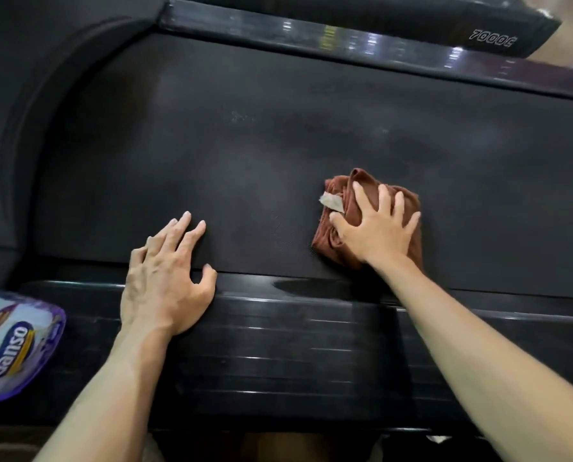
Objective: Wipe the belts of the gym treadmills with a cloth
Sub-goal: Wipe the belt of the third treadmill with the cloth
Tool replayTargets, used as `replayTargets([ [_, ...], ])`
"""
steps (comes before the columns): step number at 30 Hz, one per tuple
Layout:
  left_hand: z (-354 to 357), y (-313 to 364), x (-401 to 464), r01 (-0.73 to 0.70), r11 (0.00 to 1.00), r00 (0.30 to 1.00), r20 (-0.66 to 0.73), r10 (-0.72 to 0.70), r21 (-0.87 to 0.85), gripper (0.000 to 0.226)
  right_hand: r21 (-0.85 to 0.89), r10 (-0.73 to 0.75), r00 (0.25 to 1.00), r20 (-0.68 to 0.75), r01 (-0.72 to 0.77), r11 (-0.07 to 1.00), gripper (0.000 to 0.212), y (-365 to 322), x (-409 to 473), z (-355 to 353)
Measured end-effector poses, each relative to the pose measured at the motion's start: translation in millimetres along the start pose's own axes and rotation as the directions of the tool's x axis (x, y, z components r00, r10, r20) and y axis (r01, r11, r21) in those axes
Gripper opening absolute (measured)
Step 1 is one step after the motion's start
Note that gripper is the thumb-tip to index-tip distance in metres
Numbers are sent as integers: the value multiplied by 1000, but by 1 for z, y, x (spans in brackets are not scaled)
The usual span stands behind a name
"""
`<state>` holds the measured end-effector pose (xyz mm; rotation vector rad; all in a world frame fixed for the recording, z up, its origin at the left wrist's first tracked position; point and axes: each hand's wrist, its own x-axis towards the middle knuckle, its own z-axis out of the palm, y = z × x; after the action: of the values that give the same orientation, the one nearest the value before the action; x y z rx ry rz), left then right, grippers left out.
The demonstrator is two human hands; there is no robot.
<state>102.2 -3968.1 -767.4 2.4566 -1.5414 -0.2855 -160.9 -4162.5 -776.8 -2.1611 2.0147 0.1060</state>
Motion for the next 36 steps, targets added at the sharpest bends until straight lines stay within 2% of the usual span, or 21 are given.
replayTargets([
  [2,0,-1,2,1,1000,1000,-8,-1,1,70,62,88,996,9,-89,994,76,-19,32,-8],
  [4,1,-1,2,-3,1000,1000,-8,3,-2,70,75,90,996,16,-91,993,74,-48,60,-11],
  [6,1,-1,3,-6,1000,1000,-8,6,-4,69,59,-11,1000,23,10,998,75,-80,71,-9],
  [8,1,-1,2,-3,1000,1000,-3,3,-9,70,19,-171,985,8,170,985,75,-109,59,-1],
  [11,0,-1,2,6,1000,1000,0,-6,-9,71,-16,-427,904,-23,427,904,75,-123,5,15],
  [13,0,-1,2,-1,1000,1000,-4,1,-9,71,-21,-508,861,-33,507,861,71,-101,-29,24],
  [15,0,-1,2,-5,1000,1000,-3,5,-8,71,-25,-468,883,-43,467,884,68,-69,-43,28],
  [17,0,-1,2,-9,1000,1000,2,9,2,72,-9,-336,941,-40,336,942,65,-50,-35,24],
  [20,1,-4,2,-14,1000,1000,2,14,7,71,31,-129,991,-29,130,991,65,-65,-2,13],
  [22,1,-3,2,-10,1000,1000,1,10,-1,71,47,-51,998,-25,52,998,68,-93,22,8],
  [25,1,-3,3,-15,1000,1000,1,15,-8,71,44,-94,995,-43,96,994,70,-140,35,8],
  [28,2,-5,3,-6,999,1000,8,7,-31,68,8,-265,961,-75,266,964,71,-170,3,19],
  [31,1,-5,3,-6,999,1000,-1,6,-46,66,6,-419,903,-93,421,907,70,-157,-47,29],
  [33,2,-5,3,-13,999,1000,-6,13,-43,66,6,-434,896,-92,436,900,70,-125,-61,33],
  [36,1,-5,3,-23,999,1000,-10,22,-38,71,27,-316,946,-71,318,948,65,-86,-38,25],
])
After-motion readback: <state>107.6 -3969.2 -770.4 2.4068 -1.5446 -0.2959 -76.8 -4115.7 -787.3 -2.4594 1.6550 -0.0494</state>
